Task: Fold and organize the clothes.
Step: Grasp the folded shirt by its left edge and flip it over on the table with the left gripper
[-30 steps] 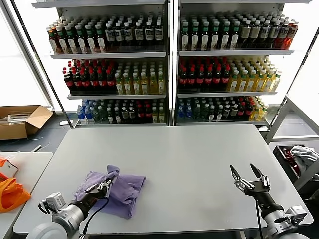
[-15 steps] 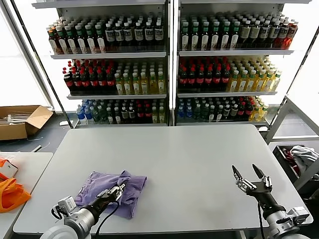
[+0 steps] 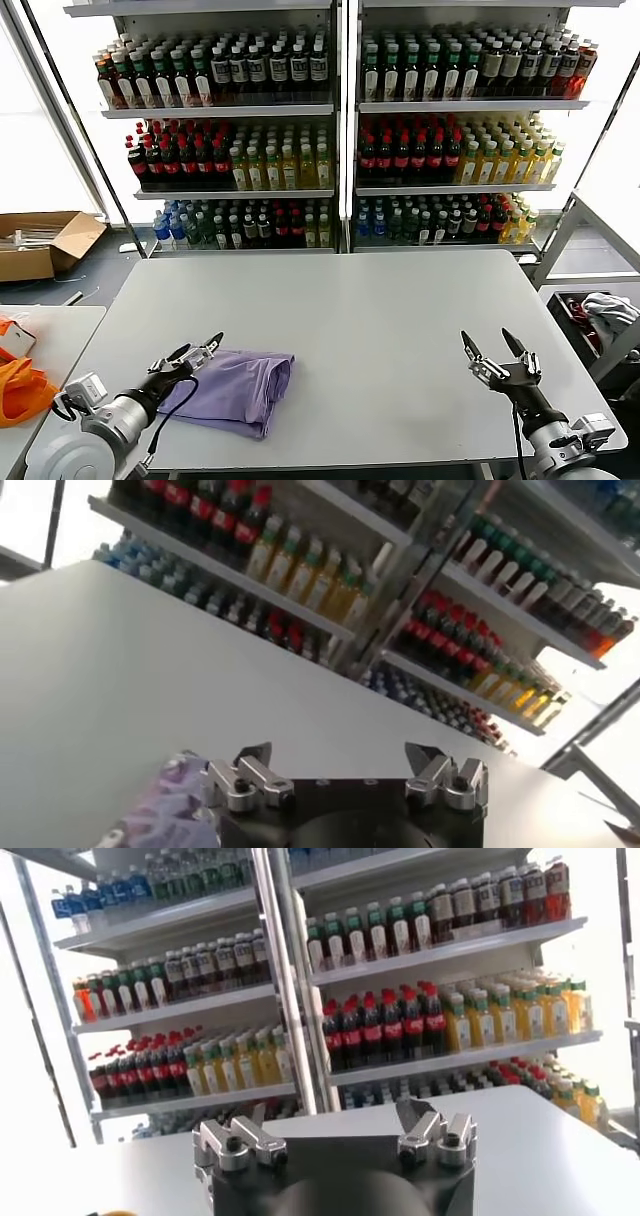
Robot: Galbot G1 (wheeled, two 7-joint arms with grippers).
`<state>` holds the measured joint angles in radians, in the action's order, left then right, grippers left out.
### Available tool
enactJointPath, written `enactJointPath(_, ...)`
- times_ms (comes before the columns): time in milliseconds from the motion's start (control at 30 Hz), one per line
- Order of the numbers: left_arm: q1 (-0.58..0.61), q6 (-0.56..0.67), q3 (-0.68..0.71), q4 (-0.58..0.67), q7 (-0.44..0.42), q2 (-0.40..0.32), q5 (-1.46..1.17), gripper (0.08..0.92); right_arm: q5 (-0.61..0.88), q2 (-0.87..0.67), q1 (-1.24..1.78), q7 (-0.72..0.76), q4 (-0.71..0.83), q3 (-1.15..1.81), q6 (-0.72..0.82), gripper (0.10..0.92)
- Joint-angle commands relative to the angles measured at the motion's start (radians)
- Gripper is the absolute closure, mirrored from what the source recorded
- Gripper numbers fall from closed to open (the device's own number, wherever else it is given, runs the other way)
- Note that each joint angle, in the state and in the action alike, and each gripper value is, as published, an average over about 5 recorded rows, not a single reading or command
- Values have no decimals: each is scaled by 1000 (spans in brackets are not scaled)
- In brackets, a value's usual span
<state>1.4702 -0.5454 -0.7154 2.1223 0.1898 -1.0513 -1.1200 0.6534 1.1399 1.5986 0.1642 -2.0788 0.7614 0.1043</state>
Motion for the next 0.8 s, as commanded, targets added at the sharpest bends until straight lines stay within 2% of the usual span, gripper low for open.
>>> enactJointPath(33, 0, 29, -105, -227, -60, 75, 216, 178, -8, -3, 0, 0, -1, -10, -1, 203)
enactJointPath(367, 30, 33, -62, -274, -114, 37, 336, 177, -30, -1, 16, 1, -16, -8, 2, 203)
enactJointPath(800, -1, 6, -15, -217, -96, 0, 261, 177, -32, 11, 15, -3, -30, 1, 10, 203)
